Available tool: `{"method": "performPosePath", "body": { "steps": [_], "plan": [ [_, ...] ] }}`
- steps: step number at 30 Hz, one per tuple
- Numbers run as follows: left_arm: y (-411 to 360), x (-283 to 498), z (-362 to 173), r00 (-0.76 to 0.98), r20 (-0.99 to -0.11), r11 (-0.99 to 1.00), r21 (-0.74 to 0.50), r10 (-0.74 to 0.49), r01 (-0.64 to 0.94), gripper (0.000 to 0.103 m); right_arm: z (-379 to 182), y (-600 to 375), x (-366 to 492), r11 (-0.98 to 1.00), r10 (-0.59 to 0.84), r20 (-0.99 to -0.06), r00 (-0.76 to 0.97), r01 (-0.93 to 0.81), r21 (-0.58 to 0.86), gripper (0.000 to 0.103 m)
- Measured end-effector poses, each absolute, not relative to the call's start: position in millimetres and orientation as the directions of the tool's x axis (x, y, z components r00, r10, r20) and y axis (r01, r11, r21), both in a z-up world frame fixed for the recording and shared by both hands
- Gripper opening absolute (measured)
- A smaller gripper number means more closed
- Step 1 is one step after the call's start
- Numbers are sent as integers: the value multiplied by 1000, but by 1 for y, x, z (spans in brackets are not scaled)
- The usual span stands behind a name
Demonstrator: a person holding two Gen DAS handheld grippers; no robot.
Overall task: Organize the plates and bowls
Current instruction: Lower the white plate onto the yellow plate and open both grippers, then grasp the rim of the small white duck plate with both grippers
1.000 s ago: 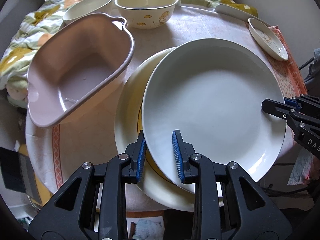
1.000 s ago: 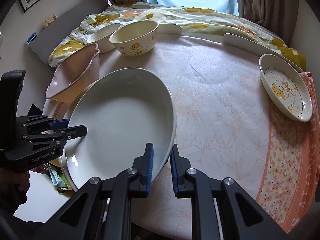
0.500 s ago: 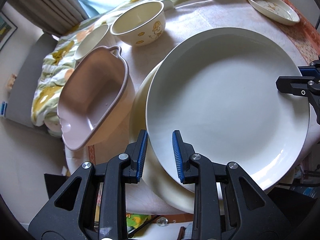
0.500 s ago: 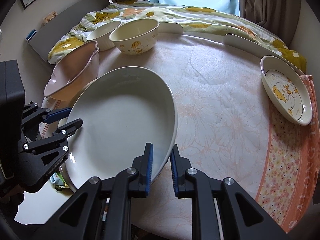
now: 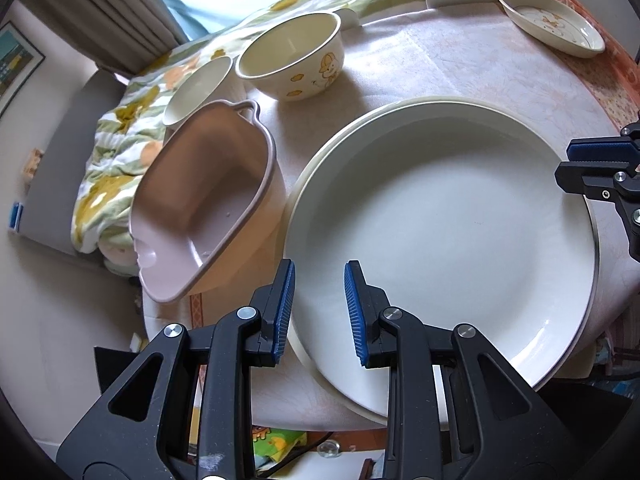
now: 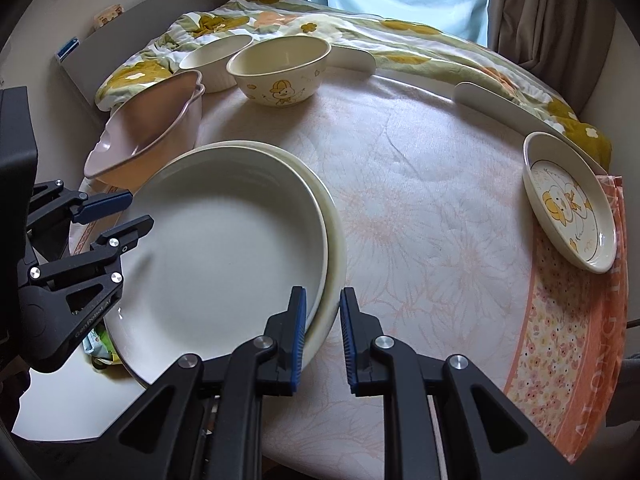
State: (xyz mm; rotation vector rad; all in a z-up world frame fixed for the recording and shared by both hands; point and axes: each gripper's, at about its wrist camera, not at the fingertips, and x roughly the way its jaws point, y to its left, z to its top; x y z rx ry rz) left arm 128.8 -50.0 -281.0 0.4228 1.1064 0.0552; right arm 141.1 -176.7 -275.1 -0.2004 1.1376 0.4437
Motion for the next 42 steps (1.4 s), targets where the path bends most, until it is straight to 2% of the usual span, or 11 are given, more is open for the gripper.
{"method": "performPosePath", "body": {
  "steps": [12, 14, 15, 16, 17, 18, 20, 28, 33, 40, 42],
  "plan": [
    [-37, 125, -240, 513, -837, 955, 279, 189, 104, 24, -253, -182, 143, 906, 303, -879, 368, -397, 146, 16],
    [-36, 126, -229, 522, -838, 962, 251, 160, 106, 24, -246, -186, 145, 913, 310, -870, 383, -377, 159, 21],
    [-35, 128, -225, 524, -838, 965, 240, 152, 105, 26, -241, -188, 144, 917, 310, -861, 402, -365, 160, 42],
    [-35, 129, -221, 527, -837, 967, 232, 145, 103, 27, -236, -193, 144, 921, 314, -850, 424, -352, 165, 79],
    [-34, 130, -215, 535, -835, 970, 219, 131, 104, 36, -230, -198, 143, 926, 317, -836, 447, -338, 170, 94],
    [-33, 131, -210, 547, -829, 973, 204, 115, 104, 63, -224, -204, 141, 931, 319, -821, 474, -321, 176, 103],
    [-33, 133, -195, 592, -802, 980, 171, 77, 104, 102, -213, -217, 137, 940, 313, -793, 522, -289, 181, 103],
    [-75, 174, -159, 579, -782, 938, -19, -230, 347, 103, -187, -290, 114, 984, 171, -776, 607, -63, 167, 103],
    [-140, 229, -137, 494, -760, 839, -122, -422, 530, 103, -169, -354, 101, 960, 123, -764, 634, 119, 253, 103],
    [-238, 327, -163, 325, -809, 719, -165, -490, 675, 102, -182, -421, 148, 901, 127, -761, 637, 246, 357, 100],
    [-263, 352, -189, 270, -835, 700, -177, -479, 692, 94, -203, -431, 167, 876, 138, -781, 609, 292, 383, 93]
  ]
}}
